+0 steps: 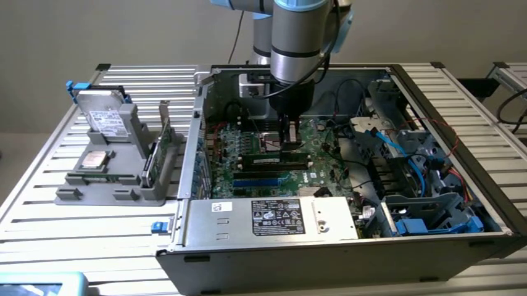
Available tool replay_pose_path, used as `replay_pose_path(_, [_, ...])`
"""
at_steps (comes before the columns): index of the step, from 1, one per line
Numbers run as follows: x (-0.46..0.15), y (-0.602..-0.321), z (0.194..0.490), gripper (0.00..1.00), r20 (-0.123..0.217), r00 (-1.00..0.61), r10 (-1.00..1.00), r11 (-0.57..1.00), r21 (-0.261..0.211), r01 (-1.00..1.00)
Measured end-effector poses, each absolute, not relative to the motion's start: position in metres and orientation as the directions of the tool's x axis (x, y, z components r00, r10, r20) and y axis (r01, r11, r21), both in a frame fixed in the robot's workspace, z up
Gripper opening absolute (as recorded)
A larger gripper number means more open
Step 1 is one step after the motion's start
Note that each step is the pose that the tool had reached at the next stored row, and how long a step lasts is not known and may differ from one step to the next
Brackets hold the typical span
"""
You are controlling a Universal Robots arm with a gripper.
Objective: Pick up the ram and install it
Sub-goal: 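Insert the ram into the slot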
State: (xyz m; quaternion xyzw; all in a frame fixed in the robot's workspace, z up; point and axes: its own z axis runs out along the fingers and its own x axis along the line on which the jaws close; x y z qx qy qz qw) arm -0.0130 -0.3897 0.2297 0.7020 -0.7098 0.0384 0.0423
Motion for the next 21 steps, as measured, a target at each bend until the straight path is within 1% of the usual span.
replay_pose_path(21, [-0.0126, -0.3917, 0.2291, 0.13, 0.115, -0.011, -0.993, 0.011, 0.005, -1.0])
